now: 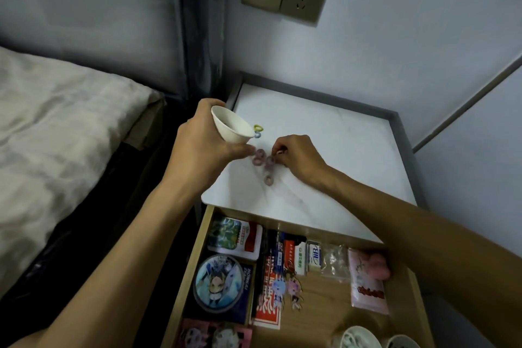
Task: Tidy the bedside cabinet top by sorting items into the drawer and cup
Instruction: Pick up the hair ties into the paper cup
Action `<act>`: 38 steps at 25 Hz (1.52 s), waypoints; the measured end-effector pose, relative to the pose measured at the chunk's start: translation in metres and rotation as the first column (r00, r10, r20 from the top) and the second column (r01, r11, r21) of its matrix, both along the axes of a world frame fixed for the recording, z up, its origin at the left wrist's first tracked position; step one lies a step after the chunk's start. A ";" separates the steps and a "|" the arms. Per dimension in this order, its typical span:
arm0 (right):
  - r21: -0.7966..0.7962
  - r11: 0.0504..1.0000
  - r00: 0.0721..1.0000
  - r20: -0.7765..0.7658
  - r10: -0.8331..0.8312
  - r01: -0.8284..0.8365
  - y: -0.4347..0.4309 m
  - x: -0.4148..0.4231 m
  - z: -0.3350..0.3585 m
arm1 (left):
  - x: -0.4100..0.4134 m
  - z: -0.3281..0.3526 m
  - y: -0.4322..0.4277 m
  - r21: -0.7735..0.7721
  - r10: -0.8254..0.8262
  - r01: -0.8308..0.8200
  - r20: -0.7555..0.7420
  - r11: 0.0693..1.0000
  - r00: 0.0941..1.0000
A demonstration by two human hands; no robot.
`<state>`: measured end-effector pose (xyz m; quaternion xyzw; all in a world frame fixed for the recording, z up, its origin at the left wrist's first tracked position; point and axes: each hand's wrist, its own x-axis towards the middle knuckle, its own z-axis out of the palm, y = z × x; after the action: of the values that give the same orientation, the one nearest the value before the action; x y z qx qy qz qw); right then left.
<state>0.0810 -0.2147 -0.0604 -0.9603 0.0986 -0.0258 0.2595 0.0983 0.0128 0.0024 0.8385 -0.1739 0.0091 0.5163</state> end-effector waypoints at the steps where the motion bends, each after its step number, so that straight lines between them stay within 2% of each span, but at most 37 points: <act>1: 0.013 1.000 1.000 -0.022 -0.016 0.016 -0.001 -0.003 0.003 | 0.000 0.000 0.000 0.005 -0.005 0.005 -0.002 1.000 1.000; 4: 0.079 0.993 0.996 -0.041 -0.081 0.084 -0.004 -0.011 0.023 | -0.004 0.000 -0.002 -0.007 -0.020 0.020 -0.014 1.000 1.000; 7: 0.226 0.972 0.992 0.084 -0.092 0.071 0.001 -0.013 0.062 | -0.009 -0.001 -0.005 -0.004 -0.042 0.042 -0.021 0.999 0.999; 10: 0.406 0.897 0.982 0.134 0.132 -0.176 0.025 -0.010 0.102 | -0.016 -0.003 -0.013 -0.008 -0.082 0.082 -0.050 0.997 0.995; 12: 0.354 0.874 0.942 0.087 0.324 -0.333 0.042 -0.009 0.118 | -0.020 -0.004 -0.017 -0.031 -0.108 0.106 -0.064 0.994 0.992; 14: 0.279 0.877 0.918 0.067 0.390 -0.392 0.048 -0.007 0.127 | -0.022 -0.002 -0.017 -0.044 -0.112 0.110 -0.064 0.993 0.992; 17: 0.403 0.860 0.949 0.152 0.275 -0.314 0.036 -0.004 0.129 | -0.017 0.000 -0.007 -0.074 -0.052 0.047 -0.065 0.996 0.997; 22: 0.583 0.799 0.989 0.104 0.106 -0.147 0.035 -0.006 0.100 | -0.013 -0.005 0.004 -0.074 -0.020 0.017 -0.044 0.997 0.999; 24: 0.547 0.809 0.976 0.149 0.160 -0.216 0.042 -0.001 0.101 | -0.011 -0.007 0.005 -0.073 -0.033 0.029 -0.045 0.997 0.998; 25: 0.479 0.831 0.959 0.159 0.233 -0.281 0.047 0.001 0.104 | -0.010 -0.007 0.004 -0.072 -0.041 0.037 -0.048 0.997 0.998; 27: 0.347 0.858 0.925 0.112 0.364 -0.379 0.057 0.003 0.110 | -0.008 -0.007 0.003 -0.066 -0.056 0.053 -0.049 0.996 0.997; 29: 0.309 0.858 0.909 0.062 0.411 -0.409 0.058 0.002 0.113 | -0.009 -0.006 0.002 -0.070 -0.066 0.062 -0.053 0.996 0.996; 31: 0.343 0.850 0.914 0.083 0.397 -0.400 0.054 0.001 0.115 | -0.009 -0.006 0.003 -0.083 -0.066 0.061 -0.057 0.995 0.996; 34: 0.455 0.833 0.949 0.184 0.257 -0.314 0.041 0.005 0.109 | -0.010 -0.007 0.006 -0.098 -0.045 0.039 -0.060 0.994 0.997; 35: 0.448 0.851 0.960 0.184 0.213 -0.275 0.036 0.007 0.102 | -0.009 -0.008 0.007 -0.101 -0.035 0.029 -0.058 0.994 0.998; 36: 0.379 0.895 0.970 0.145 0.196 -0.237 0.029 0.008 0.094 | -0.009 -0.008 0.009 -0.101 -0.024 0.018 -0.056 0.995 0.998; 38: 0.106 0.978 0.981 -0.059 0.185 -0.178 0.013 0.005 0.068 | -0.007 -0.009 0.012 -0.101 0.001 -0.006 -0.050 0.995 0.999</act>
<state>0.0856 -0.2015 0.0081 -0.9514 0.0204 0.0361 0.3052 0.0913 0.0246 -0.0061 0.8116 -0.1589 -0.0024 0.5622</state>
